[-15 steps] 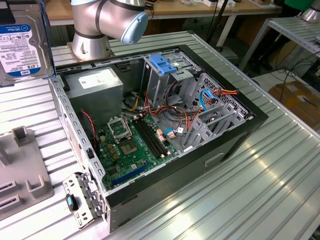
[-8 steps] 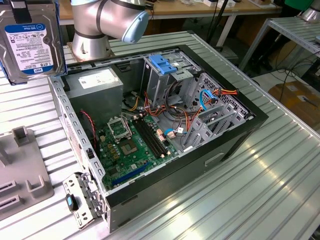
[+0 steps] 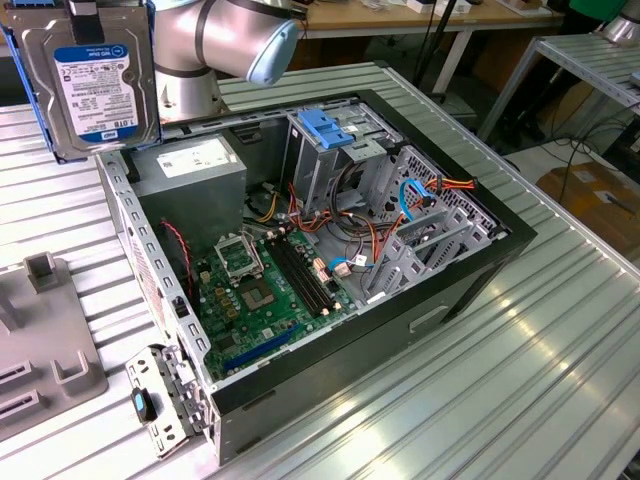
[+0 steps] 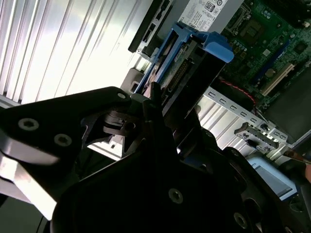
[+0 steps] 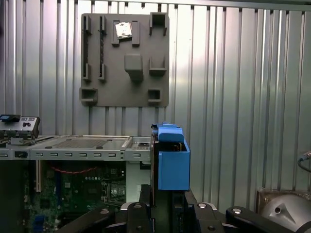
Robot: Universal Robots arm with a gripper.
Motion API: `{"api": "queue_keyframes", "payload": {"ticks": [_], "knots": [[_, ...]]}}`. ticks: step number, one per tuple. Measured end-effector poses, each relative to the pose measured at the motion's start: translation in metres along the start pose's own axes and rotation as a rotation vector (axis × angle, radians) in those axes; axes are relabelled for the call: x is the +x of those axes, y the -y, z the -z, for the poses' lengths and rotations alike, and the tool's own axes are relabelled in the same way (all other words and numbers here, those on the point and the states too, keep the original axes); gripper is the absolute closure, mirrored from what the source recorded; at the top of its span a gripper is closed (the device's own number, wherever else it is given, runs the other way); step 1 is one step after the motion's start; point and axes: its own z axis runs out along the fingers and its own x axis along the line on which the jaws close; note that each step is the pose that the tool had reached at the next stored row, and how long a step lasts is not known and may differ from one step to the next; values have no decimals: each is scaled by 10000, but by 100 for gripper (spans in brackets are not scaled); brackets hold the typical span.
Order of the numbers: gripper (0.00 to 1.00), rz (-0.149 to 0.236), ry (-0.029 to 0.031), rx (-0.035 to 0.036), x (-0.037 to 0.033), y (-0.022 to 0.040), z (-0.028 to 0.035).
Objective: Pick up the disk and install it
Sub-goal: 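Pick up the disk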
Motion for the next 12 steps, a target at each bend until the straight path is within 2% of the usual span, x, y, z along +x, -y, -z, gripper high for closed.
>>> {"api": "queue_keyframes", "payload": {"ticks": [9, 12], "knots": [[65, 0, 0, 0, 4, 196, -3], [65, 0, -1, 0, 7, 302, -4]]}}
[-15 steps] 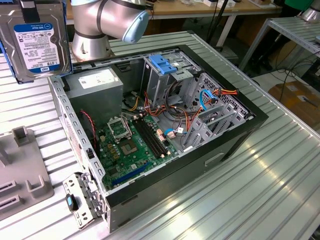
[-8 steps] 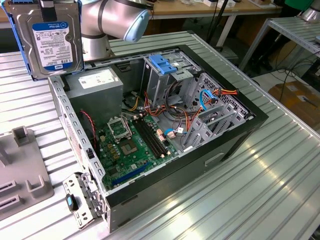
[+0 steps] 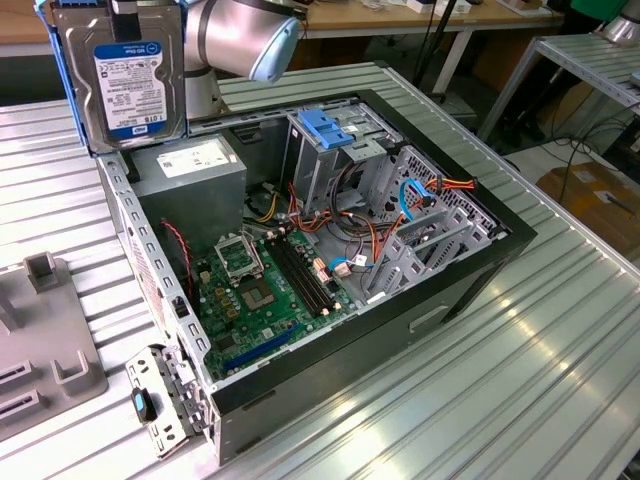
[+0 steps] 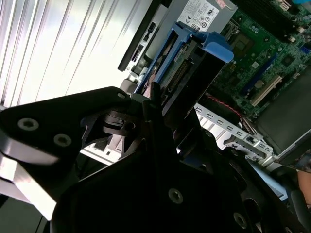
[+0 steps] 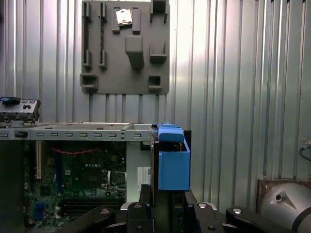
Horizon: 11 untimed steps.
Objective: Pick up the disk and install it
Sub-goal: 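Pick up the disk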
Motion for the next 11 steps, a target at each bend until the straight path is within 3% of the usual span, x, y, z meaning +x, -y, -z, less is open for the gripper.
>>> {"api": "queue_keyframes", "payload": {"ticks": [11], "knots": [[65, -1, 0, 0, 5, 239, -3]]}}
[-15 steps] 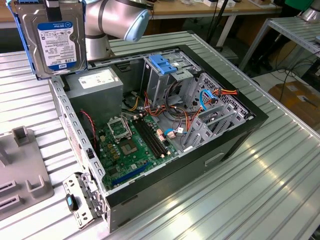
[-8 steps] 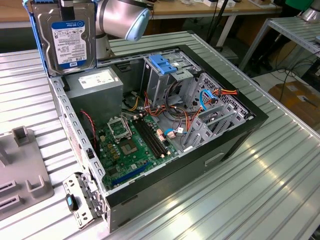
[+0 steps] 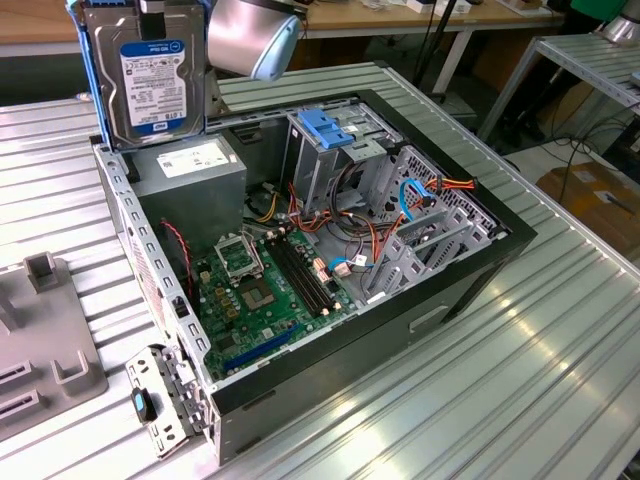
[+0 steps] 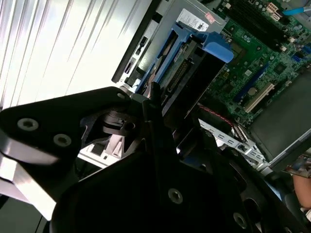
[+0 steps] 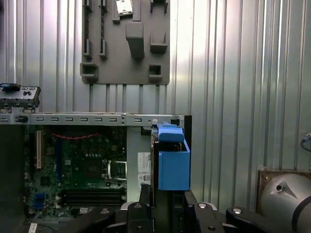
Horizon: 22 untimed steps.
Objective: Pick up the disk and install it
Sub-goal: 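Pick up the disk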
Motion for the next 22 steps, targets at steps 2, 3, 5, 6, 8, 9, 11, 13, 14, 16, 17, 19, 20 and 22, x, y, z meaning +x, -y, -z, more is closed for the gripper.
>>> {"api": "queue_keyframes", "payload": {"ticks": [2, 3, 5, 6, 8, 9, 11, 13, 14, 16, 17, 19, 20, 22], "knots": [[65, 1, 0, 0, 1, 71, -1], [65, 1, 0, 0, 2, 101, -1], [65, 0, 1, 0, 3, 160, -3], [65, 0, 0, 0, 4, 183, -3], [65, 1, 0, 0, 5, 244, -3], [65, 1, -1, 0, 6, 255, -3], [65, -1, 1, 1, 6, 262, -4], [65, 0, 1, 0, 6, 264, -4], [65, 2, 0, -1, 6, 270, -4], [65, 0, 1, 1, 6, 304, -5], [65, 0, 0, 0, 7, 345, -5], [65, 1, 1, 0, 8, 389, -6], [65, -1, 1, 0, 9, 430, -6], [65, 1, 0, 0, 10, 481, -7]]}}
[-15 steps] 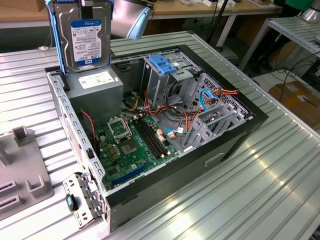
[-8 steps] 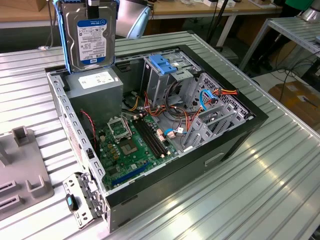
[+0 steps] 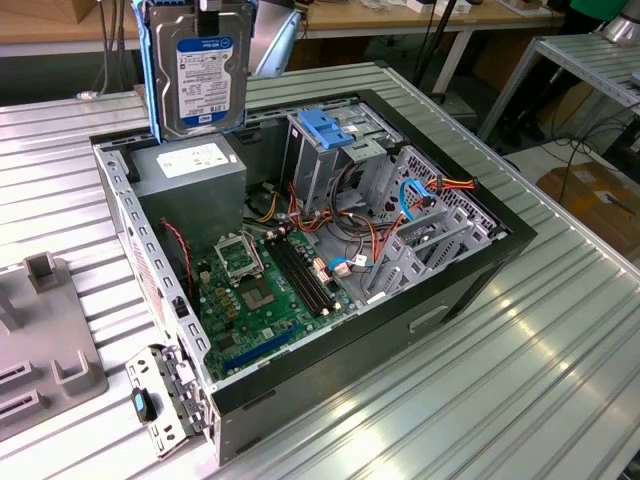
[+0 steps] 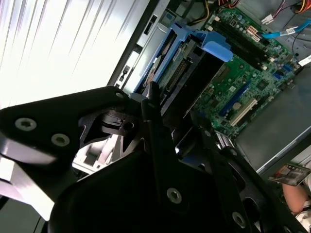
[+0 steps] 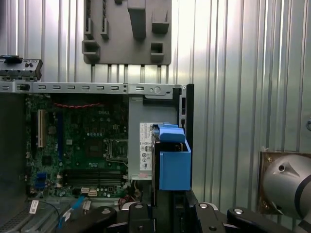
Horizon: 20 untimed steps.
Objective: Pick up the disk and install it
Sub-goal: 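Pick up the disk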
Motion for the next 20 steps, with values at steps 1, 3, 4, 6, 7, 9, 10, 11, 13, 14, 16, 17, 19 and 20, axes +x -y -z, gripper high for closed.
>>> {"api": "queue_keyframes", "payload": {"ticks": [1, 3, 4, 6, 7, 9, 10, 11, 13, 14, 16, 17, 19, 20], "knots": [[65, 0, 1, 1, 1, 44, -1], [65, 0, 0, 0, 3, 131, -2], [65, 0, 0, 1, 4, 157, -2], [65, 0, 0, 0, 6, 257, -4], [65, -1, 0, 0, 8, 345, -5], [65, -1, 0, 0, 10, 456, -6], [65, 0, 0, 0, 11, 508, -7], [65, -1, 0, 0, 12, 560, -8], [65, 0, 0, 0, 14, 649, -9], [65, -1, 0, 0, 15, 690, -10], [65, 0, 0, 0, 17, 776, -11], [65, -1, 0, 0, 18, 826, -11], [65, -1, 0, 0, 21, 914, -13], [65, -1, 1, 1, 22, 961, -14]]}}
